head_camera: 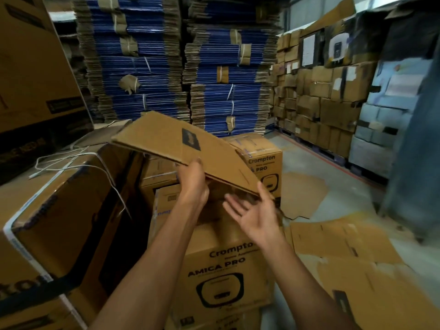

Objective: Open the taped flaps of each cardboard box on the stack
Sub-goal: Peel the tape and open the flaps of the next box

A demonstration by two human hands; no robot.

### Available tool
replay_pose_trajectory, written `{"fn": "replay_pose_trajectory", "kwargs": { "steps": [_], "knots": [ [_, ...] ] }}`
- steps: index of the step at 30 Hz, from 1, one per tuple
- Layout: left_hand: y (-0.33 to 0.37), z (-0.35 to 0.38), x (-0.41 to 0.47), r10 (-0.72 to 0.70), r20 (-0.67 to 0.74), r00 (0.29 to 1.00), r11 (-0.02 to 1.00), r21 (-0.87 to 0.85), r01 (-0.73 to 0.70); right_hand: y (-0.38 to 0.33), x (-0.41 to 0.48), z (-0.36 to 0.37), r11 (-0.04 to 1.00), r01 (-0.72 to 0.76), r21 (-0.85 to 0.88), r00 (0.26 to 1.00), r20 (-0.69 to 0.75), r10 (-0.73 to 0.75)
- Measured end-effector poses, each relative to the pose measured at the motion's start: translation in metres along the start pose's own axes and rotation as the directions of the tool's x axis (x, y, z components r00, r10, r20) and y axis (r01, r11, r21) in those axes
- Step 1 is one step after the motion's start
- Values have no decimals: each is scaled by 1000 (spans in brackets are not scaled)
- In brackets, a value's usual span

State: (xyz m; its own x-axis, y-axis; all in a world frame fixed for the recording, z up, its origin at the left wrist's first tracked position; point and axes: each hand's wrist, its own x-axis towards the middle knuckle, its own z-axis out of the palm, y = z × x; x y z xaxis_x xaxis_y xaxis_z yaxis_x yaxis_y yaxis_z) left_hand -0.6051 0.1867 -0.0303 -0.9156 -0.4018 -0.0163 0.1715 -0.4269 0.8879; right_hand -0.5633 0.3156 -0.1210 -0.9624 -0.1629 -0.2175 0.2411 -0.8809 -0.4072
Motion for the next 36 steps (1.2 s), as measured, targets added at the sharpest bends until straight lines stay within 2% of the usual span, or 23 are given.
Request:
{"fn": "replay_pose_trajectory", "kwargs": {
  "steps": [1,3,7,10,14,17,22,28,36],
  "knots": [
    [-5,-2,-3,-32,-7,999,998,-56,32,-10,3,-3,995,80,56,996,-51,-77],
    [-12,-10,-12,-86,3,996,983,-163,85,-29,10,-6,984,171,59,981,-101,-164],
    [-27,-36,-24,-216,15,976,907,-367,207,-43,18,-6,978,207,-23,969,-136,-208],
    [-39,-57,-33,-295,-11,955,847,-465,256,-37,22,0,953,250,-171,937,-204,-283],
    [-50,-85,-37,-356,-55,933,789,-553,269,-13,22,6,847,296,-441,843,-296,-449],
    [-56,-101,-41,-389,-78,918,769,-577,277,-3,25,6,807,306,-505,813,-303,-497],
    [-57,-118,-44,-384,-63,921,773,-568,283,2,34,5,824,262,-502,845,-294,-447],
    [-51,-145,-54,-316,43,948,770,-572,282,2,37,-3,664,293,-688,732,-285,-619],
    [-54,-132,-72,-316,60,947,779,-553,295,-14,20,-18,628,376,-681,666,-272,-694]
  ]
}}
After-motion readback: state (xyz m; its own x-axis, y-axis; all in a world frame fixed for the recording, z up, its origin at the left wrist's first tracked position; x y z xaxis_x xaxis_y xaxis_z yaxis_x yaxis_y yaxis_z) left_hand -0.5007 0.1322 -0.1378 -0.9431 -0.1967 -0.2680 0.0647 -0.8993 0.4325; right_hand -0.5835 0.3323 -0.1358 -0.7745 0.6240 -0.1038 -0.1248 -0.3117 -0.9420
